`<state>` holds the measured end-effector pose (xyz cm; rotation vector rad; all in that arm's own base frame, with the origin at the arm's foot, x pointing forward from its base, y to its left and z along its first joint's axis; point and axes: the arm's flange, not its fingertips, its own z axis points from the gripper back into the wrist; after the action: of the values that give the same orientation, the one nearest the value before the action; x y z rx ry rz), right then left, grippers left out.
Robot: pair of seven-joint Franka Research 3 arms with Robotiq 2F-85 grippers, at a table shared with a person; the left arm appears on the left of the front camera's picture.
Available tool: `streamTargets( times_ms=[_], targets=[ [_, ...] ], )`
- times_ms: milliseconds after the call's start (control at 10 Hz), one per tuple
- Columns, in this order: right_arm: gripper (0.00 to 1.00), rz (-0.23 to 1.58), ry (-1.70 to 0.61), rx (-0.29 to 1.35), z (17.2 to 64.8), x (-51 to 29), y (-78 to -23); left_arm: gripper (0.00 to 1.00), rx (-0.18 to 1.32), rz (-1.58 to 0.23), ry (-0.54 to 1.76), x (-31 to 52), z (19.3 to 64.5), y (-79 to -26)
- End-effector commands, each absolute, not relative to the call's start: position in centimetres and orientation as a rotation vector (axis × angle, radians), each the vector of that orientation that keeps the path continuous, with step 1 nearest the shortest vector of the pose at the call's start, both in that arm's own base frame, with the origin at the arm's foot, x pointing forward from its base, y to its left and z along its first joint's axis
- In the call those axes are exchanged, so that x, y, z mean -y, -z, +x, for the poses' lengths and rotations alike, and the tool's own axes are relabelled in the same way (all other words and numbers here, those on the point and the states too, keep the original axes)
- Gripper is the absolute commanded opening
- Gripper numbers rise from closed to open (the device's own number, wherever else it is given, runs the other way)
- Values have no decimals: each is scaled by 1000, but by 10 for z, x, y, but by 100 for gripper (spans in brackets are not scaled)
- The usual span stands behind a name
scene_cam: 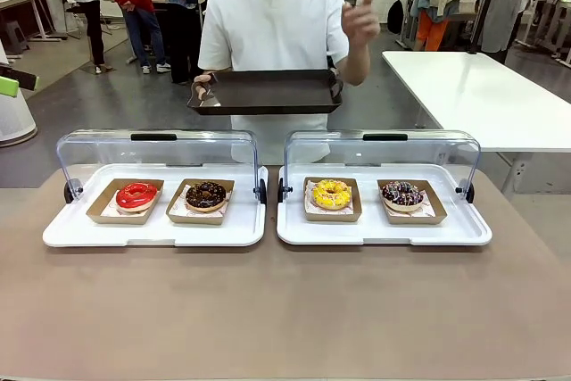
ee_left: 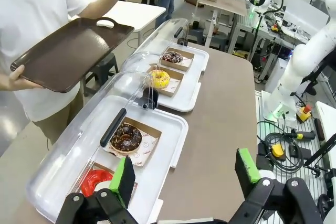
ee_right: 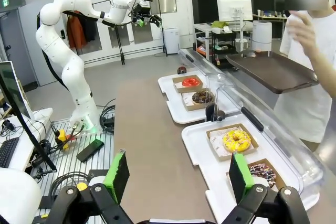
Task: Provide the desired donut to the person.
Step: Pick up and lift the Paper togo box containing the Donut pointed at by the person.
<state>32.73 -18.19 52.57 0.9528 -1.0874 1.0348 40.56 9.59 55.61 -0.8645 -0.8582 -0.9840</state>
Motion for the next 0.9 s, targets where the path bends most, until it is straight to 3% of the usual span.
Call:
streamTargets(
  times_ms=[0,800],
  targets=[
    [100,955,-1035,1089,327,182,-526,100,857,-866,974,-97,406,-557],
    [100,955,-1035,1089,327,182,-526,100,857,-866,974,-97,406,-557]
  ],
)
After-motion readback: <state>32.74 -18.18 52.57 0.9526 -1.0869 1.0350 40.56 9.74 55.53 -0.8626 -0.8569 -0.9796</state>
